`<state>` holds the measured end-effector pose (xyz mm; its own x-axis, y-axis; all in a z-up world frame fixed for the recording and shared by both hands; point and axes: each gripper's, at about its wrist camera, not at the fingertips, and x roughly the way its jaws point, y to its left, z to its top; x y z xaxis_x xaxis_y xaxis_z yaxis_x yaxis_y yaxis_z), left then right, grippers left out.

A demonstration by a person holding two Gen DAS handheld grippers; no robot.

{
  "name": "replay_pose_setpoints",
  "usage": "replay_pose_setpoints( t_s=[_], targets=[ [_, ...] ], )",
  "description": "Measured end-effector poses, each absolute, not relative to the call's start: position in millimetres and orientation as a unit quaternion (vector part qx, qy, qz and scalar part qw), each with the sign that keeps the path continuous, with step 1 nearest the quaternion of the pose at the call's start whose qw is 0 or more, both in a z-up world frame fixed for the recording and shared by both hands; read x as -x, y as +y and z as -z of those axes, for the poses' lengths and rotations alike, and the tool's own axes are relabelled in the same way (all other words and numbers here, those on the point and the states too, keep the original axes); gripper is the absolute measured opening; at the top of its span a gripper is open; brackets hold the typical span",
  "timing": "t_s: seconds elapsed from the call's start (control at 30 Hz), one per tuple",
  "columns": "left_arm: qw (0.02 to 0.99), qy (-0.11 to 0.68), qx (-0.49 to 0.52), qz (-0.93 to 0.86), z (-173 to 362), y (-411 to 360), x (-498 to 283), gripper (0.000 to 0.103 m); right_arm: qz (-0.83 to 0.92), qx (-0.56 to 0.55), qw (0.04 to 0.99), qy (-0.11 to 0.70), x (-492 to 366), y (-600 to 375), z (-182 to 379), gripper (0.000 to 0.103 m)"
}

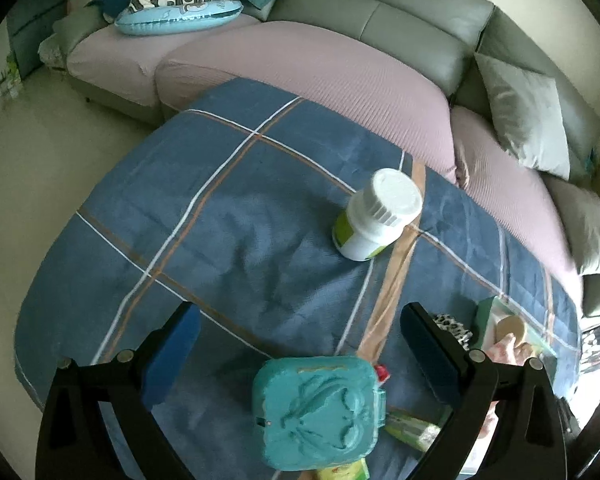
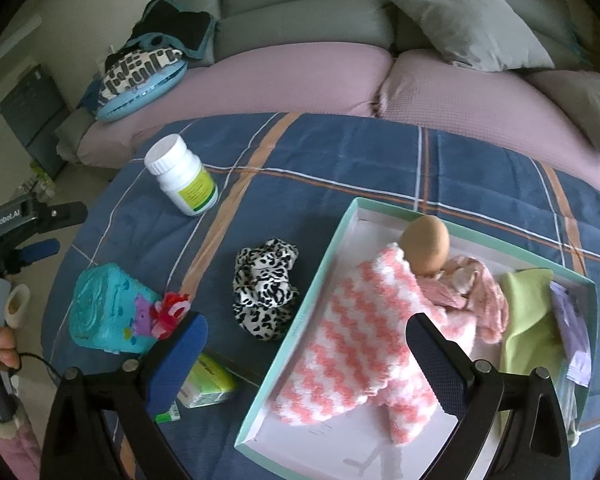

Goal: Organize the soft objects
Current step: 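Lower both open grippers over the two small green tissue packs beside the teal box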

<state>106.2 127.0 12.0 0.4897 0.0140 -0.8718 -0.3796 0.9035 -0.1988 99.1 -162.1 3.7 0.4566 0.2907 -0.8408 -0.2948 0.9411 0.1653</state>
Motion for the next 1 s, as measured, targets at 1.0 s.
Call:
replay_pose_setpoints(
  t_s=[1.0],
  targets=[
    [0.826, 0.53, 0.192, -0.027, -11.3, 104.8, -72.0, 0.1, -0.273, 0.039, 0.811, 0.516, -76.9, -110.5, 12.4, 0.063]
  ],
)
